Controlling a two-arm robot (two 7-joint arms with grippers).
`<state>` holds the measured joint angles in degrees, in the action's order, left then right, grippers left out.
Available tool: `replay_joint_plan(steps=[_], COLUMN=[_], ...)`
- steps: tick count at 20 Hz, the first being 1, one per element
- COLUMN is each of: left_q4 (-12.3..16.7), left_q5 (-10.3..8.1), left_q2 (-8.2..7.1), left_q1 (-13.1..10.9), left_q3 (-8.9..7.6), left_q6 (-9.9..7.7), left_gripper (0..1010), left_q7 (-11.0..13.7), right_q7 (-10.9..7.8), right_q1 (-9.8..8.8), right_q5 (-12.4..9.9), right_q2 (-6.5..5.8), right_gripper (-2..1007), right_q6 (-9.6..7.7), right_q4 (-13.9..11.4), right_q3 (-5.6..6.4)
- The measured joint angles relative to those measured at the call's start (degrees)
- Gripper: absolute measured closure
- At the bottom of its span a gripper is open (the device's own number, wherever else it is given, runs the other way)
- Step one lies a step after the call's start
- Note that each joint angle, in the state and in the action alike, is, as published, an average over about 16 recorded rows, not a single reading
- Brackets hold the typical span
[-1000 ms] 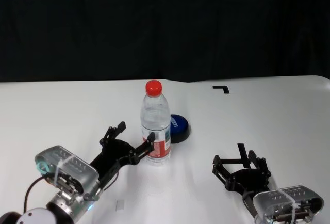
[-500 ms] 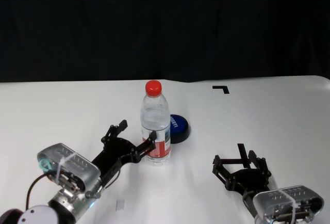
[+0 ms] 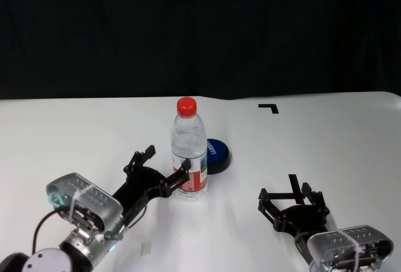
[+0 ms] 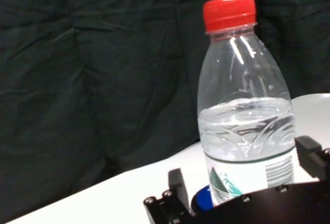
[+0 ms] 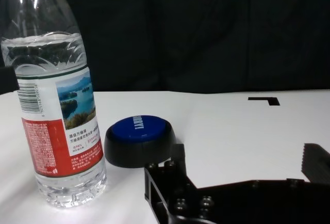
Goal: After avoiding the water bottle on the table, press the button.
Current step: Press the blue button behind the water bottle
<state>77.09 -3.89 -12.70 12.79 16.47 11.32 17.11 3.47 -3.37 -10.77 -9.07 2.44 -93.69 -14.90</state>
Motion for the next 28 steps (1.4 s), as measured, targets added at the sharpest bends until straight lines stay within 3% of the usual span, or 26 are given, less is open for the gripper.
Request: replay_joint_plan(steps=[15, 28], left_q4=[0.4, 4.6], left_q5=[-0.01, 0.45], left_q2=[-0.09, -0.92], left_q1=[-0.3, -3.9], left_q3=[-0.13, -1.80], left_q6=[-0.16, -0.66], left_gripper=[1, 1], left_q7=[-0.3, -2.1], right_q7=[0.00, 0.00], right_q1=[0.00, 0.00], right_q5=[0.0, 0.0], right_q2=[0.00, 0.00], right_gripper=[2, 2], right_q6=[0.00, 0.00], right_q4=[0.0, 0.0], right_q3=[0.00, 0.00])
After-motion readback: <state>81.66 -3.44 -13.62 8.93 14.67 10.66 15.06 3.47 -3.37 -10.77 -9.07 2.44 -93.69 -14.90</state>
